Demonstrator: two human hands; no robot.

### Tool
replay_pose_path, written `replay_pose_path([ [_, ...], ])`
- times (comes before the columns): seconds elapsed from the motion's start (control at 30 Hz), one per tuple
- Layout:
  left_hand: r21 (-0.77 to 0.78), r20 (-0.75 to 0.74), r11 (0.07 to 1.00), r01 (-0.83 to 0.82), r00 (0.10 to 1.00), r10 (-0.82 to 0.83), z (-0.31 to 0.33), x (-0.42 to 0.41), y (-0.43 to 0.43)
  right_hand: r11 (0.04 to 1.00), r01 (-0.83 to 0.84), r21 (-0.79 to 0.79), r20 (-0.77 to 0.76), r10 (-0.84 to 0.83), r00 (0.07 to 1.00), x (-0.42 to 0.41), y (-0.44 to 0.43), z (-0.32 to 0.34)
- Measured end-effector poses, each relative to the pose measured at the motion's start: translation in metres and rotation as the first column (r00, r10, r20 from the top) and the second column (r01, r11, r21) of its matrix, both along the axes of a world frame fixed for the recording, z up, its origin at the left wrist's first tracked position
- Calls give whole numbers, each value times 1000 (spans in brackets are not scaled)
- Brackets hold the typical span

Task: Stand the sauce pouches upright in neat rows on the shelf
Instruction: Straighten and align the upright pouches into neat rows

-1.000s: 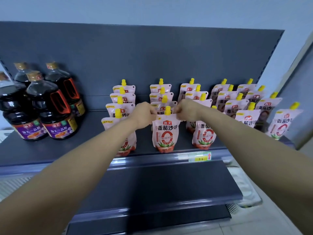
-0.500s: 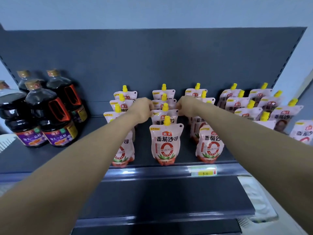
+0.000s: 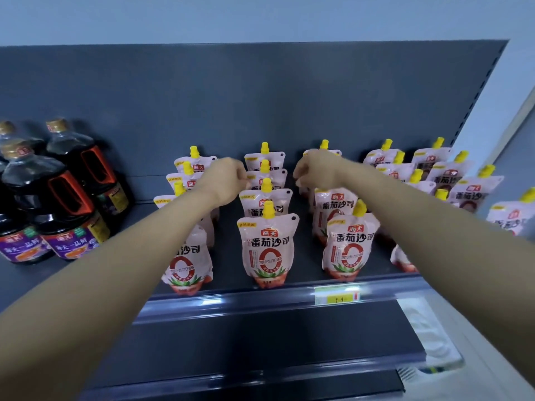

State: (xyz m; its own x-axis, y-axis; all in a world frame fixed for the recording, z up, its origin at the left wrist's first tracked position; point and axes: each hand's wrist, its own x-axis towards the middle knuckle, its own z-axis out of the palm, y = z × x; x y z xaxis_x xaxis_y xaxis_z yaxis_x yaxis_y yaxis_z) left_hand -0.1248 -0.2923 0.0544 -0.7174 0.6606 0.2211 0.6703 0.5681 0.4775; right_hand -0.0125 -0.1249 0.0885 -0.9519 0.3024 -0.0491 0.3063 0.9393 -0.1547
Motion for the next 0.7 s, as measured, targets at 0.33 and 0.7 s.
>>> replay_pose_path([
  [0.33, -208, 291, 914, 349, 914, -283, 11, 48, -16, 961, 109, -255, 369, -8, 929, 74, 38, 25],
  [0.7, -52, 271, 988, 146, 954, -126, -33, 54, -20, 977, 92, -194, 115, -71, 991, 103, 46, -23],
])
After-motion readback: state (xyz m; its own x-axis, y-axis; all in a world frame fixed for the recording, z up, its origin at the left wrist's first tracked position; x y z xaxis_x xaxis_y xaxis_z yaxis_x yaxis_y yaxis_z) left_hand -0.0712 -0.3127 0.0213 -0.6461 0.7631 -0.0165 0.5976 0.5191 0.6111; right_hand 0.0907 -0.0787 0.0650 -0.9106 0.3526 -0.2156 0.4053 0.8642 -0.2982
